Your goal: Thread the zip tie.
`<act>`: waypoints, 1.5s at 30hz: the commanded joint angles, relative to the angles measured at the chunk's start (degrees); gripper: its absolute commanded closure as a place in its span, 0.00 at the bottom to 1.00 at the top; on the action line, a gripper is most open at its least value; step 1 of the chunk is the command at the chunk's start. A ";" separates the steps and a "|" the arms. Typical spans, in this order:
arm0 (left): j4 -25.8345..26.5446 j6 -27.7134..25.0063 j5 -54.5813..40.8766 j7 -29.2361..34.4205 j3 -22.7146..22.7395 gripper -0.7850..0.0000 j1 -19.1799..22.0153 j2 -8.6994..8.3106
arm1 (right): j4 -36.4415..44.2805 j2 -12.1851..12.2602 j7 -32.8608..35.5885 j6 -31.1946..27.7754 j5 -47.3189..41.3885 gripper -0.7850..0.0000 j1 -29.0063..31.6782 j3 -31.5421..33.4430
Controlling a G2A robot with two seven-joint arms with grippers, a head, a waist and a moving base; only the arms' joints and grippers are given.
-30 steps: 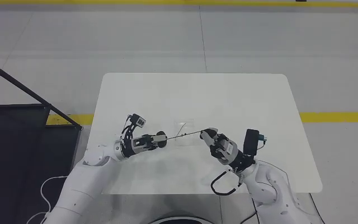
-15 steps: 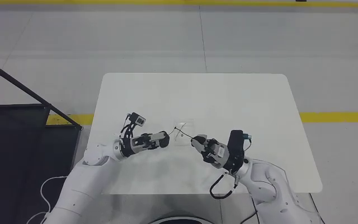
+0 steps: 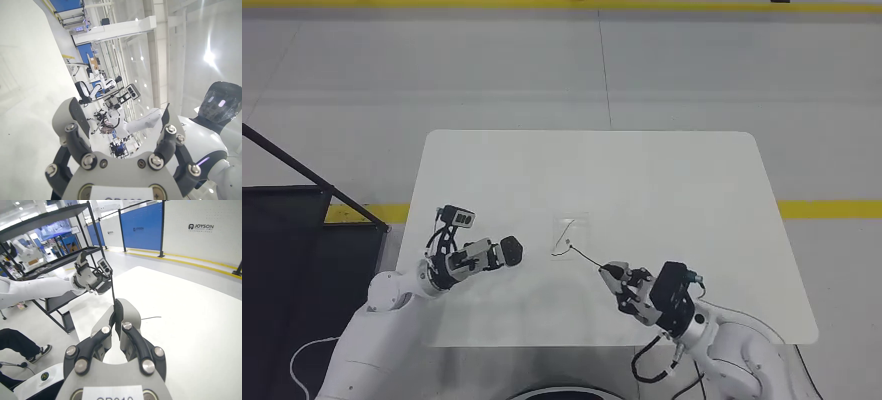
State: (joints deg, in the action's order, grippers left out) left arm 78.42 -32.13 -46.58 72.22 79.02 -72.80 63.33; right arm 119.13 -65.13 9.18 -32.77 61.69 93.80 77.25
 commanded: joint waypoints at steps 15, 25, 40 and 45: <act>-0.07 0.03 0.05 -0.03 -0.09 0.00 0.07 0.01 | 0.92 0.01 0.30 1.06 2.42 1.00 0.31 -0.80; -0.07 0.03 0.05 -0.03 -0.09 0.00 0.07 0.01 | 7.83 0.37 -0.10 5.69 25.18 1.00 1.49 -4.13; -0.07 0.03 0.05 -0.03 -0.09 0.00 0.07 0.01 | 10.92 0.18 4.38 14.68 48.90 1.00 2.31 -11.69; -0.07 0.03 0.05 -0.03 -0.09 0.00 0.07 0.01 | 10.38 0.17 4.40 15.13 50.14 1.00 2.07 -11.80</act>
State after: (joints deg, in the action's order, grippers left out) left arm 78.35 -32.09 -46.54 72.19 78.93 -72.73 63.35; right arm 129.85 -64.95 13.58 -17.91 110.86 96.04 65.56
